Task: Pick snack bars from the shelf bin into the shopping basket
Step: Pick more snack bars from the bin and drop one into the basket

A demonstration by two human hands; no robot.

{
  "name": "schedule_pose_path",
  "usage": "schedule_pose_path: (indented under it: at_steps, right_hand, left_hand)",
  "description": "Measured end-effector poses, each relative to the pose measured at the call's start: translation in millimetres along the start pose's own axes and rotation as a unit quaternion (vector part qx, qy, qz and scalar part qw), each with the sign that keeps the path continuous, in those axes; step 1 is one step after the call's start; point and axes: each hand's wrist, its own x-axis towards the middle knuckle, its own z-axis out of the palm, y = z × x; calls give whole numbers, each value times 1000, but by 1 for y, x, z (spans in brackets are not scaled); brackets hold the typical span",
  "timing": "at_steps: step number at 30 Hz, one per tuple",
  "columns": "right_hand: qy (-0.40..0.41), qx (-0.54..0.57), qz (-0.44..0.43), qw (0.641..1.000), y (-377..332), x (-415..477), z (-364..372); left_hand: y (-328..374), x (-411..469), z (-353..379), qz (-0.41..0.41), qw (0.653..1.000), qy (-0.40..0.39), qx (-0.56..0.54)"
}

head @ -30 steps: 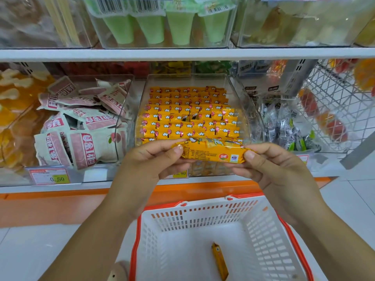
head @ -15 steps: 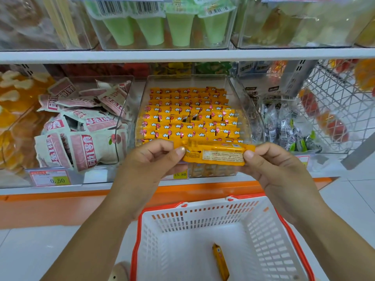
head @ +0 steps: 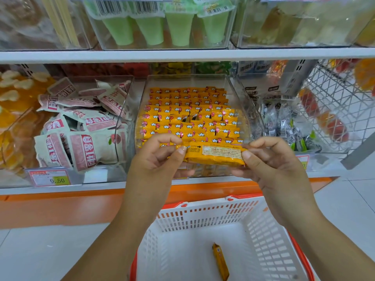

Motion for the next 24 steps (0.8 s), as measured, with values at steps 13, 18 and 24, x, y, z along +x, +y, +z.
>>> schedule_pose_path:
  at_steps: [13, 18, 24]
  right_hand:
    - [-33, 5, 20, 999, 0, -1, -3]
    - [-36, 36, 39, 998, -2, 2, -4]
    - [-41, 51, 62, 996, -2, 5, -3]
  left_hand:
    - [0, 2, -8, -17, 999, -39, -22]
    - [-1, 4, -9, -36, 997, -51, -39]
    - [-3, 8, -13, -55, 996, -50, -53]
